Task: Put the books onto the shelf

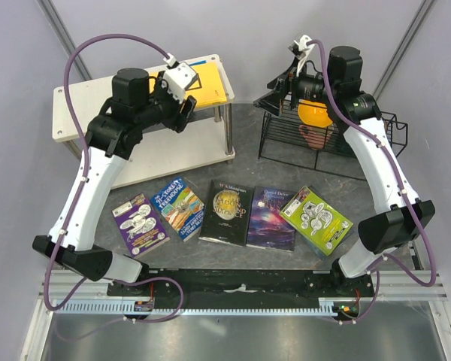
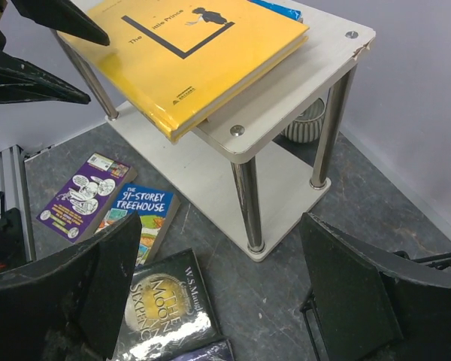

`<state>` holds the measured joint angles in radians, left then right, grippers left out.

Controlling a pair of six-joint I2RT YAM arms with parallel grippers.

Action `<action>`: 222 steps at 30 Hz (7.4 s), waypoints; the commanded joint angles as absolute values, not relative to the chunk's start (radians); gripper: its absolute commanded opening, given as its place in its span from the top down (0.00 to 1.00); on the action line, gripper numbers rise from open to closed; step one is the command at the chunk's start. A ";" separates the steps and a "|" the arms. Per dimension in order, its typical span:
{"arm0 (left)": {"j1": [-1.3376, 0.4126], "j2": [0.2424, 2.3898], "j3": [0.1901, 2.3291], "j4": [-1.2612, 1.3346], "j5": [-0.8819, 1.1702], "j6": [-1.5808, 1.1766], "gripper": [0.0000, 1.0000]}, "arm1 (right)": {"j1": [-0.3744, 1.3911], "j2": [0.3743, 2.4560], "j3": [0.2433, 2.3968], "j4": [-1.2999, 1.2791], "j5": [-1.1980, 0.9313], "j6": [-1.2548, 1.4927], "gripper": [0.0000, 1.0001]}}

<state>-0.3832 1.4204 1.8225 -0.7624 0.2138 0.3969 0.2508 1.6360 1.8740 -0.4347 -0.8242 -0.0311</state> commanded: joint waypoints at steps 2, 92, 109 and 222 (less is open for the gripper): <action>-0.396 1.445 1.899 -0.752 0.130 0.472 0.35 | 0.245 1.603 1.871 -0.410 -0.868 -0.040 0.06; -0.431 1.575 2.031 -0.792 -0.068 0.508 0.37 | 0.210 1.591 1.807 -0.307 -0.943 0.092 0.05; -0.430 1.315 1.836 -0.727 0.029 0.270 0.15 | 0.210 1.502 1.681 -0.397 -0.907 -0.050 0.04; -1.051 1.732 0.891 0.572 0.187 -1.086 0.98 | -0.075 1.405 1.193 -1.238 -0.629 -1.088 0.33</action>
